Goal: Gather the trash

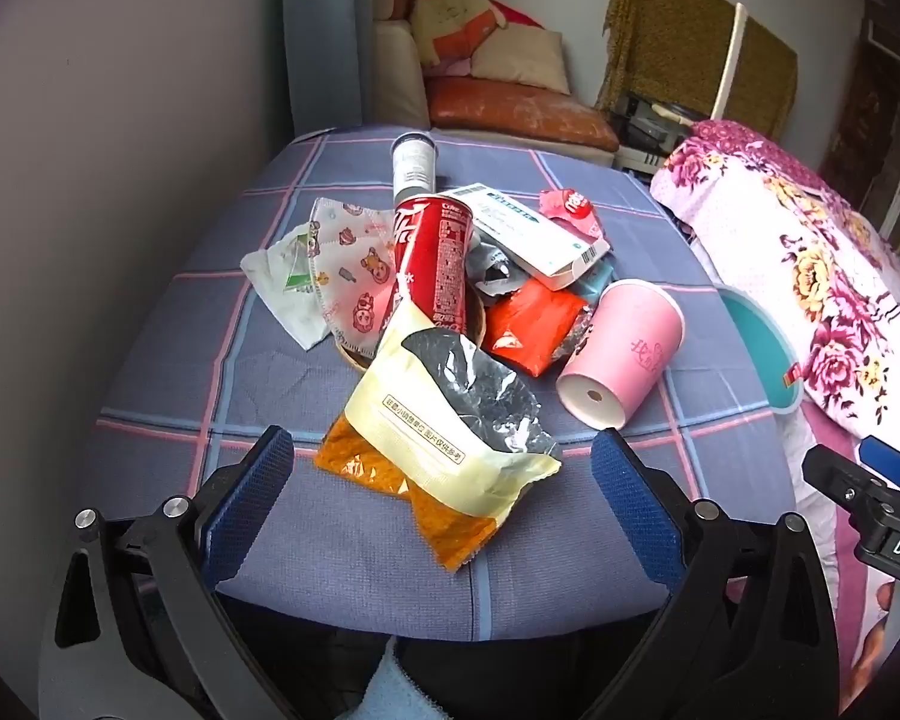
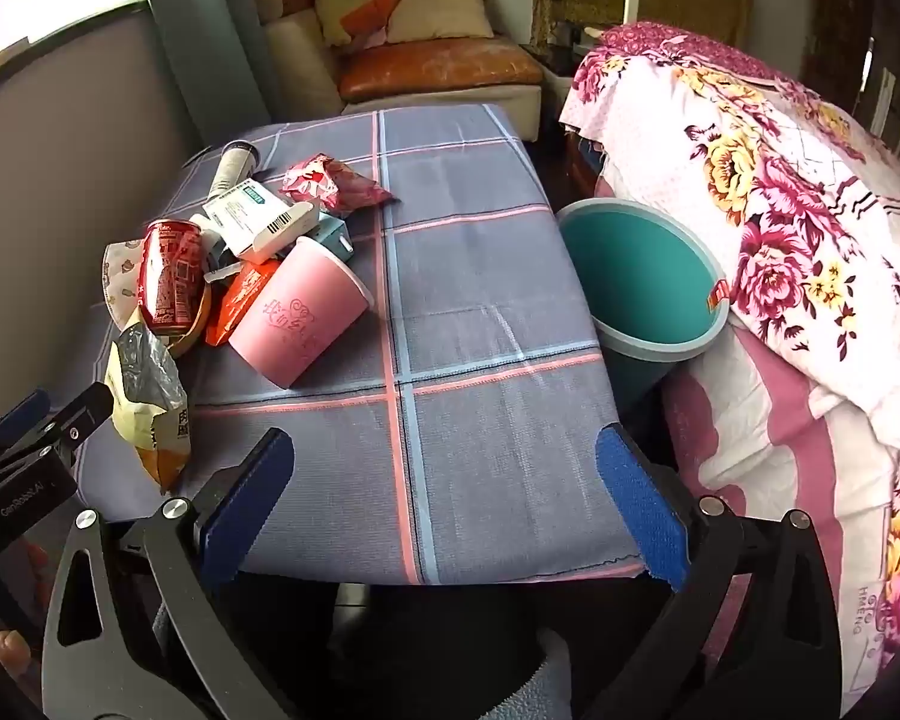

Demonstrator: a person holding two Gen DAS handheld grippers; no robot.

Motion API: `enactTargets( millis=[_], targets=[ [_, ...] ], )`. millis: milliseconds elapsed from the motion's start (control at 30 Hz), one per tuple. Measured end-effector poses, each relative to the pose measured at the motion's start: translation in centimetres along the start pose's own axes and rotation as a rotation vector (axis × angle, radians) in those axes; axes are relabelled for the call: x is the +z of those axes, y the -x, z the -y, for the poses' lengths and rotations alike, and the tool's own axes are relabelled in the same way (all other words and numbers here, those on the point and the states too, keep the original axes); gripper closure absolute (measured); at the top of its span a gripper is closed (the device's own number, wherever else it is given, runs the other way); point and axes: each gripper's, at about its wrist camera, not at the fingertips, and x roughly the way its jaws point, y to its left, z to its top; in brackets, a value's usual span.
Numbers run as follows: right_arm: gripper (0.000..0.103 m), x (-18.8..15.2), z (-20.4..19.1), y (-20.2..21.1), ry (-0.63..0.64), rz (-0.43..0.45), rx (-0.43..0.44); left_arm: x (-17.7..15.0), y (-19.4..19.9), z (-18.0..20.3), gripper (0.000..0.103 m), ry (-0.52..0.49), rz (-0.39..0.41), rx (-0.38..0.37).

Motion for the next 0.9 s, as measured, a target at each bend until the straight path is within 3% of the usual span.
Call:
enactTargets(
  millis=[900],
  targets=[
    [0.006,0.36,1.15,-0.14,-0.035,-0.018,-0.003,0.12,-0.2,0.12,0.004,-0.004,-0.01,0.014]
  ],
)
